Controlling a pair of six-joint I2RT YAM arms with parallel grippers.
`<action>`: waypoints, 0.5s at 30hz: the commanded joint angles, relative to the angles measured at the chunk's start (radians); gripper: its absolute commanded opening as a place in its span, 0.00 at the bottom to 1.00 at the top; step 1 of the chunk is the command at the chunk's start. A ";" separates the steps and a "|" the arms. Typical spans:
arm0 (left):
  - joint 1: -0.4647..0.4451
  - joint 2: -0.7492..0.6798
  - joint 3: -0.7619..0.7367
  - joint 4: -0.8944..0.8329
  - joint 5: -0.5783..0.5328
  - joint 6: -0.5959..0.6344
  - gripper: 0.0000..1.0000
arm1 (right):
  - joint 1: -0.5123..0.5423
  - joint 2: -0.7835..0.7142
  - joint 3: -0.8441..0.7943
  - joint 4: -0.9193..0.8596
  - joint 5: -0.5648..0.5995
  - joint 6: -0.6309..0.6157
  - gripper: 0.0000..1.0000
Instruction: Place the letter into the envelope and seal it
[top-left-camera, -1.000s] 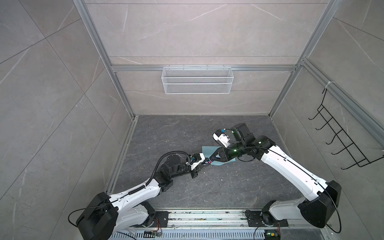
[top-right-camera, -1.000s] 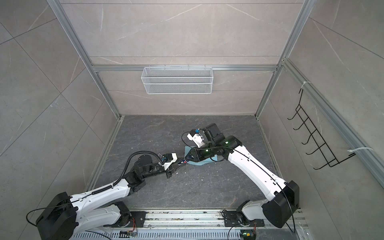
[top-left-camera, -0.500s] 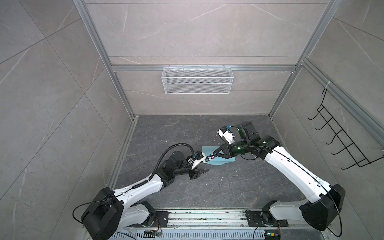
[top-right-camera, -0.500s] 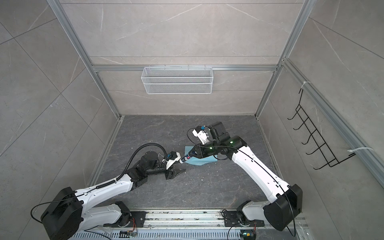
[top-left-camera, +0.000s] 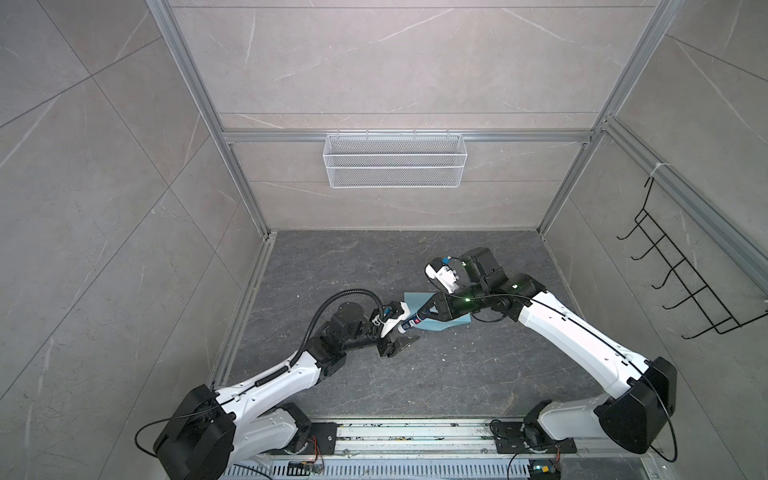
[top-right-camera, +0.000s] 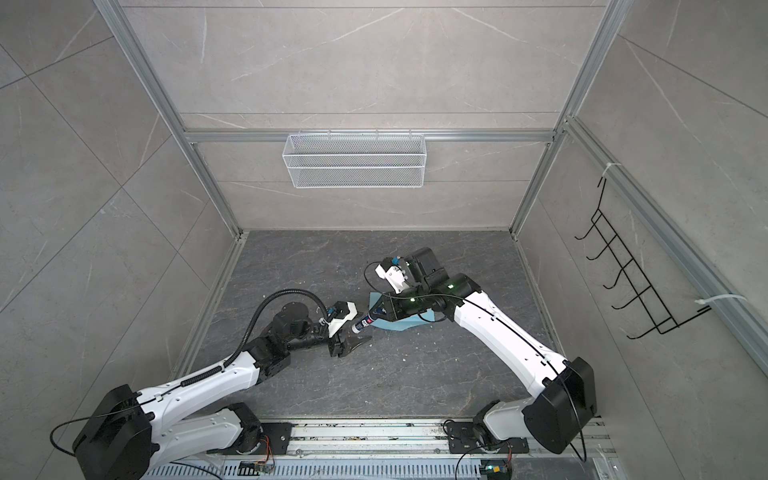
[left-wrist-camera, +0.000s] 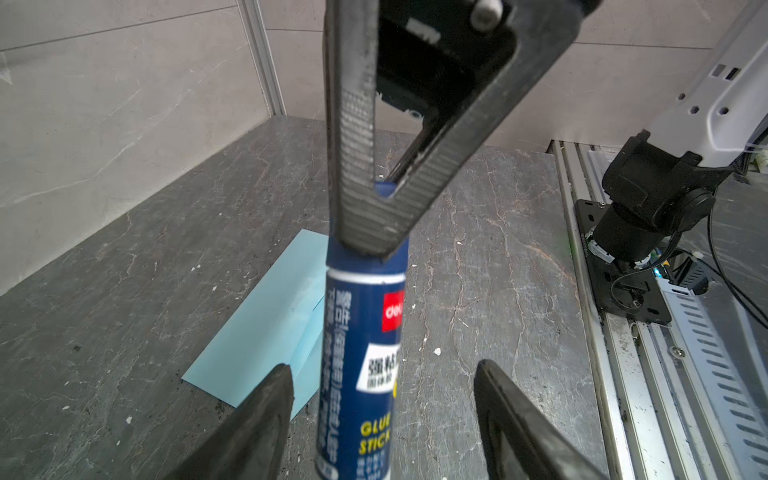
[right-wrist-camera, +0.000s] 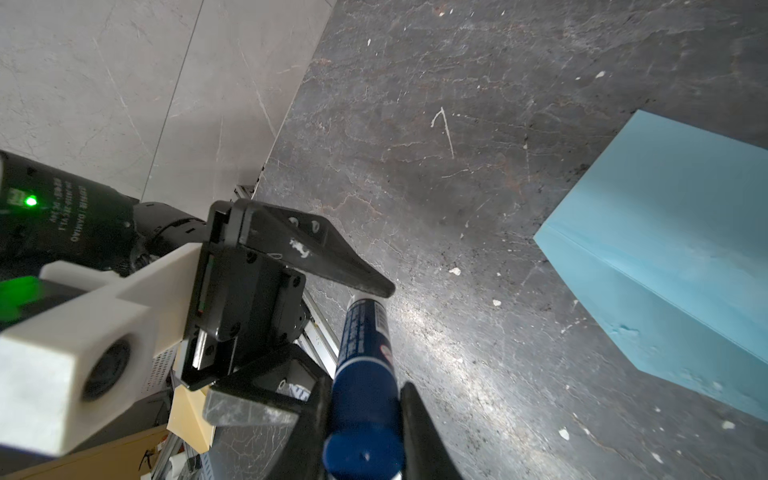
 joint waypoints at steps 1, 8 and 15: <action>0.000 0.012 0.020 0.028 -0.007 0.029 0.70 | 0.022 0.019 0.000 0.037 -0.011 0.020 0.06; 0.001 0.052 0.041 0.032 0.002 0.012 0.49 | 0.043 0.031 0.000 0.042 -0.004 0.027 0.06; 0.001 0.054 0.040 0.041 -0.002 -0.005 0.24 | 0.044 0.034 -0.003 0.040 0.005 0.024 0.06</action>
